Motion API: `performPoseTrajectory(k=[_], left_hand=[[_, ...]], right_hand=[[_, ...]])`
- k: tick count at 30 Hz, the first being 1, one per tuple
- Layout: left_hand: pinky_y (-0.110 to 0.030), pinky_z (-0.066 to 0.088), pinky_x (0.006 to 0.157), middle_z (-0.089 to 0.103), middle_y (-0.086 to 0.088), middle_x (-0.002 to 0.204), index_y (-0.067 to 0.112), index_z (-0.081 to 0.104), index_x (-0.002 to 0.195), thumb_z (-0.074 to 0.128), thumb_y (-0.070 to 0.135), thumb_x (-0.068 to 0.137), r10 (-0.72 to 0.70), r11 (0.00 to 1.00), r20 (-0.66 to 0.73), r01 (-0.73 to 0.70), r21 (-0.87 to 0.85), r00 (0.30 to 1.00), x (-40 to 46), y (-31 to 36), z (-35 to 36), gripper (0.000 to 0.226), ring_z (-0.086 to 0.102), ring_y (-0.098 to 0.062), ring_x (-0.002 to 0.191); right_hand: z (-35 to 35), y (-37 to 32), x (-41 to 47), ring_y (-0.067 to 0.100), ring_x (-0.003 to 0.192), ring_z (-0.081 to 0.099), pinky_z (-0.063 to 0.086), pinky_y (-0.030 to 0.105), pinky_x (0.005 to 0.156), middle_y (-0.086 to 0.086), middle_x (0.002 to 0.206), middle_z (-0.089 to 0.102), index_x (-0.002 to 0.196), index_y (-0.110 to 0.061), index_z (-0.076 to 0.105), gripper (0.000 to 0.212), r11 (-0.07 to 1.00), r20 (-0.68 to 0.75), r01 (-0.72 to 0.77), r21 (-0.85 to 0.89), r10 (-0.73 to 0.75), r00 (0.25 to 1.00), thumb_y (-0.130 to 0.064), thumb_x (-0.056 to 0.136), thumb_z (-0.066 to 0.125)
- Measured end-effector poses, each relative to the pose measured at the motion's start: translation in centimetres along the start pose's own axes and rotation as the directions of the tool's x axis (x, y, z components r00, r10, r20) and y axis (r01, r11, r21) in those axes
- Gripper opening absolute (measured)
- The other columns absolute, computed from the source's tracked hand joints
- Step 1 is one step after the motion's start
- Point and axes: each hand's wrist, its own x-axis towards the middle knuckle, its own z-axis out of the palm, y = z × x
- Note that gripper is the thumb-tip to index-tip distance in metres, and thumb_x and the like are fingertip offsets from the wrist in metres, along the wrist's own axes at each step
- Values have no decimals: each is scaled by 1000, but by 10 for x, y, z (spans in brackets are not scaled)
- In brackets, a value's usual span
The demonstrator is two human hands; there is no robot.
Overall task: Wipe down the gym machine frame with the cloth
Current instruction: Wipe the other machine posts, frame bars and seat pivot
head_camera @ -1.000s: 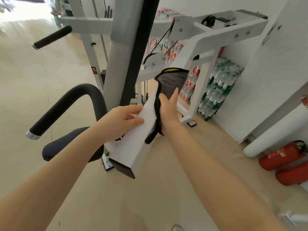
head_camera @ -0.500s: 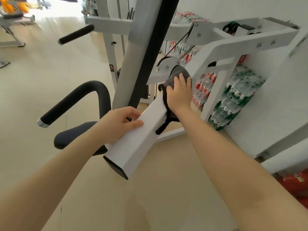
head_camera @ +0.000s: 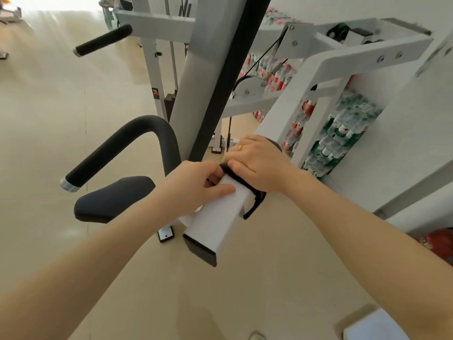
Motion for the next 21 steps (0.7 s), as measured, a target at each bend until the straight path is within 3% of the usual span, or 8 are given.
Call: performPoseTrajectory(k=[3,6,10,13,15,17,21], left_hand=[[-18,48,77,59,14,92,25,58,111,61,43,82,17,999,27,-16,-33,999,7,-1,-3,34,59,-5,81],[-15,46,73,52,17,99,31,47,124,60,48,80,27,998,30,-25,-58,999,18,4,-2,49,55,1,78],[-18,41,79,42,14,108,30,39,130,62,56,74,53,998,-74,-51,27,996,37,20,7,67,50,-4,84],[-21,39,81,36,13,107,28,33,135,61,59,73,20,995,-136,-6,103,991,56,40,8,75,44,-8,89],[-24,40,80,42,10,112,26,32,135,61,59,75,-27,989,-157,49,140,987,70,52,8,74,44,-10,89],[-27,42,82,48,4,117,24,38,132,60,57,77,-78,977,-164,108,184,983,84,62,9,68,46,-13,92],[-27,38,76,54,0,109,20,50,113,61,54,75,-150,952,-241,206,225,959,104,73,18,52,45,-14,88]], right_hand=[[-3,26,7,12,75,41,19,20,77,-3,73,55,84,-12,63,59,998,10,-65,22,64,998,-42,80,12],[-5,60,14,14,82,43,23,23,80,-2,80,56,89,-11,64,65,988,-13,-151,22,151,988,-45,78,10],[-13,122,18,21,104,50,27,25,90,7,108,64,103,-9,65,55,967,-86,-250,50,253,964,-33,85,19],[-16,164,22,21,130,37,17,25,108,7,135,52,122,-12,60,56,939,-83,-337,67,342,936,-29,85,21],[-14,174,22,20,136,30,12,30,114,3,141,47,128,-16,56,59,928,-79,-367,69,372,925,-32,85,18],[-10,170,16,20,136,30,12,34,114,2,139,49,127,-17,57,59,940,-120,-334,73,341,932,-34,86,17],[9,137,-10,24,127,41,17,40,111,4,128,58,122,-14,60,54,989,-270,-54,134,89,959,-35,90,22]])
